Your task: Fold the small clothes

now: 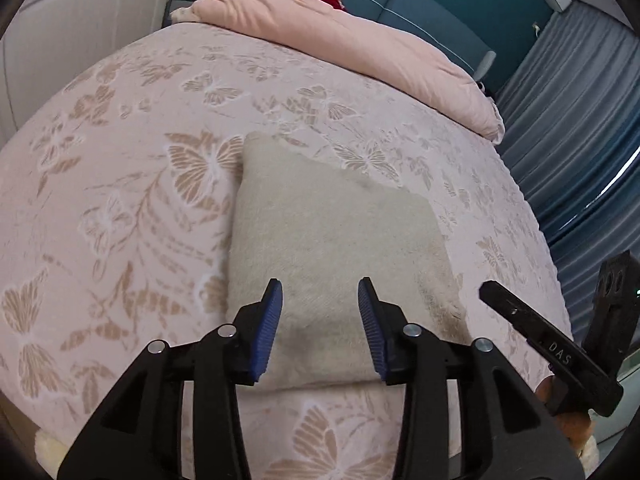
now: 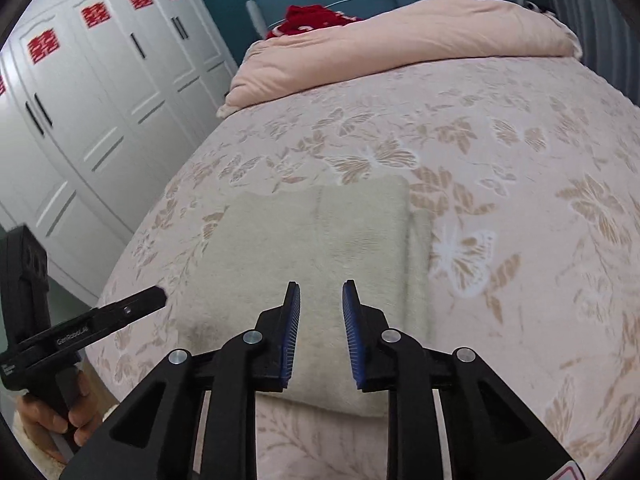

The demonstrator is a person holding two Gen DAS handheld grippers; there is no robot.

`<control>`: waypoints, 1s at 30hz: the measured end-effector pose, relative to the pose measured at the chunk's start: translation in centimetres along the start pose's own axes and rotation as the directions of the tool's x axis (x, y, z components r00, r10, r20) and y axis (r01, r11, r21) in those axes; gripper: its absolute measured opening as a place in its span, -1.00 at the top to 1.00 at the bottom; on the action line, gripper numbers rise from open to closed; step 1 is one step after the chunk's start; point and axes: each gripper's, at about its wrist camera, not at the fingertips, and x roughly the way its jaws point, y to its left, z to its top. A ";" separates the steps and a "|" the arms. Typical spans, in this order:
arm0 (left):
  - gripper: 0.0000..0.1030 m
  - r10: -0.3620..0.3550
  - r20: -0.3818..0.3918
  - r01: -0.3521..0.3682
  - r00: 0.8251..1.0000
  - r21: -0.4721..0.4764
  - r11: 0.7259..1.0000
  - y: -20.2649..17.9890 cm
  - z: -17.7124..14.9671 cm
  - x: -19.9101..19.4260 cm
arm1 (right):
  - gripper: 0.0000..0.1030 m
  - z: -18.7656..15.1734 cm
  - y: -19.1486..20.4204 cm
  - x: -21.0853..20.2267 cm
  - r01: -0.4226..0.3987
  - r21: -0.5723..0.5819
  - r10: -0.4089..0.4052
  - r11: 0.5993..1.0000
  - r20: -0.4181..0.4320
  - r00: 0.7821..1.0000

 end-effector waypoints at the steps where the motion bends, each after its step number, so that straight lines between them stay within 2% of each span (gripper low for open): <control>1: 0.25 0.022 -0.025 -0.021 0.999 0.026 0.999 -0.7 0.1 1.6 | 0.60 -0.5 0.3 2.5 0.015 -0.018 -0.016 1.000 -0.075 0.997; 2: 0.26 0.056 -0.061 -0.053 0.997 0.045 0.998 -1.0 -0.2 3.4 | 0.60 -1.4 0.3 5.4 0.029 -0.030 -0.033 0.999 -0.176 0.984; 3: 0.26 0.088 -0.090 -0.083 0.992 0.055 0.995 -0.9 -0.6 5.0 | 0.63 -2.4 0.2 6.9 0.052 -0.044 -0.061 0.998 -0.215 0.975; 5: 0.26 0.127 -0.086 -0.121 0.988 0.080 0.989 -0.8 -1.6 5.9 | 0.64 -2.1 1.2 5.7 0.072 -0.089 -0.086 0.993 -0.169 0.982; 8: 0.26 0.140 -0.066 -0.131 0.988 0.125 0.984 -1.0 -1.8 5.2 | 0.65 -0.6 0.8 2.4 0.079 -0.055 -0.083 0.995 -0.068 0.994; 9: 0.26 0.131 -0.072 -0.122 0.989 0.119 0.985 -0.7 -1.8 5.3 | 0.65 -0.5 0.1 2.3 0.102 -0.031 -0.103 0.994 -0.067 0.992; 10: 0.25 0.125 -0.073 -0.116 0.989 0.111 0.987 -0.5 -1.8 5.4 | 0.65 -0.7 -1.1 3.3 0.133 -0.011 -0.133 0.991 -0.099 0.986; 12: 0.25 0.126 -0.075 -0.117 0.989 0.107 0.987 -0.5 -1.8 5.6 | 0.91 -1.6 -2.7 5.7 0.155 -0.003 -0.153 0.988 -0.173 0.973; 13: 0.24 0.129 -0.079 -0.120 0.988 0.117 0.986 -0.8 -1.8 5.6 | 0.97 -1.6 -3.0 5.1 0.139 0.019 -0.135 0.990 -0.153 0.979; 17: 0.25 0.171 -0.059 -0.161 0.983 0.148 0.976 -2.1 -1.8 4.3 | 0.92 -1.6 -1.9 1.0 0.141 0.039 -0.139 0.989 -0.050 0.989; 19: 0.24 0.162 -0.064 -0.153 0.985 0.127 0.980 -2.2 -1.9 3.7 | 0.92 -2.7 -2.7 1.7 0.181 0.044 -0.178 0.982 -0.079 0.981; 21: 0.24 0.155 -0.073 -0.146 0.985 0.111 0.983 -2.4 -2.2 3.2 | 1.00 -3.9 -3.6 3.4 0.166 0.060 -0.156 0.984 -0.143 0.977; 24: 0.24 0.163 -0.066 -0.153 0.984 0.136 0.979 -3.2 -2.7 2.3 | 1.00 -3.9 -2.8 0.9 0.139 0.097 -0.130 0.985 -0.094 0.987; 27: 0.23 0.177 -0.043 -0.168 0.983 0.161 0.973 -4.0 -3.4 0.9 | 0.79 -4.1 -1.8 -2.2 0.127 0.106 -0.124 0.986 -0.036 0.992; 30: -0.04 0.187 -0.013 -0.182 0.982 0.170 0.969 -4.7 -4.2 -0.5 | 0.77 -5.5 -1.5 -4.1 0.161 0.105 -0.159 0.981 -0.026 0.987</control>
